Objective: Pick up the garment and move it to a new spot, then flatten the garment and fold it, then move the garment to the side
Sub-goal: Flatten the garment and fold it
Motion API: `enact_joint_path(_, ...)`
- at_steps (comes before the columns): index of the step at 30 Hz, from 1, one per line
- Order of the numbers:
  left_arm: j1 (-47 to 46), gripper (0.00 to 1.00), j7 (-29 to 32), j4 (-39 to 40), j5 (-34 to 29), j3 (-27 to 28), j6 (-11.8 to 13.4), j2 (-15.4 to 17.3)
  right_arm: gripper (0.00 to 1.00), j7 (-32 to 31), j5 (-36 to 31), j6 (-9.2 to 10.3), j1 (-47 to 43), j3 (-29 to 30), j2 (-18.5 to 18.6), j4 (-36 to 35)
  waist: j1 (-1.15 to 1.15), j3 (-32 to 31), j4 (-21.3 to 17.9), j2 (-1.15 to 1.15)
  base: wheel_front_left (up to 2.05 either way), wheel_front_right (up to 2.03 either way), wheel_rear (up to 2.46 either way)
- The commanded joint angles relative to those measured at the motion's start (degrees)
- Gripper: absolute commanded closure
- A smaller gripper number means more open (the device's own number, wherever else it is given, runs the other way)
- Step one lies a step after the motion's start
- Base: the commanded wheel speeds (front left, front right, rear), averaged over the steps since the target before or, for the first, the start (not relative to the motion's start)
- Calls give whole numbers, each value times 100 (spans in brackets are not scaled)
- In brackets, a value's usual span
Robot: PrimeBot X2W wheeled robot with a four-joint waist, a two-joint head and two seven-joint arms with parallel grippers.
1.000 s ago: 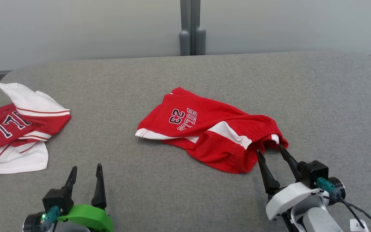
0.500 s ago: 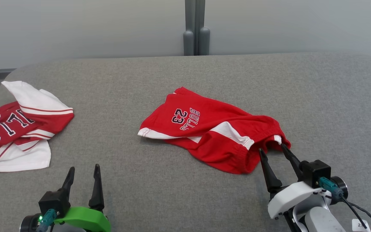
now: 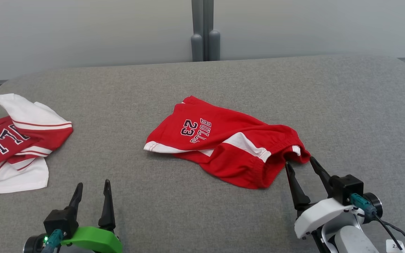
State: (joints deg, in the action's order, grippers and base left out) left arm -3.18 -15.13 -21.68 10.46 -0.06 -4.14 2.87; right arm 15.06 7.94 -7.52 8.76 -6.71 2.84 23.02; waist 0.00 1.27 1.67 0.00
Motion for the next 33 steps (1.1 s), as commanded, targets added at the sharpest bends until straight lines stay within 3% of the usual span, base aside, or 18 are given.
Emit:
enact_joint_path(1,-5,0,-3,30,1,-22,18,5,0,17,-9,5,-30,-27,14,-8,0,21,35,0,0,0,0)
enact_joint_path(11,-97,0,-2,190,177,-259,-27,6,0,17,135,5,269,-438,15,265,0,335,275,0,0,0,0)
enact_joint_path(23,-330,0,-3,185,335,-610,-57,12,2,17,360,6,662,-692,15,1100,0,630,791,0,0,0,0)
enact_joint_path(24,-337,0,-2,195,336,-607,-56,9,57,17,390,6,685,-745,16,1116,0,640,789,0,0,0,0)
enact_joint_path(25,-334,0,-2,208,334,-588,-50,8,97,17,371,5,692,-814,18,1121,0,648,766,0,0,0,0)
enact_joint_path(33,-398,0,-3,170,339,-562,-103,8,100,18,529,6,342,-987,362,796,0,667,218,0,0,0,0)
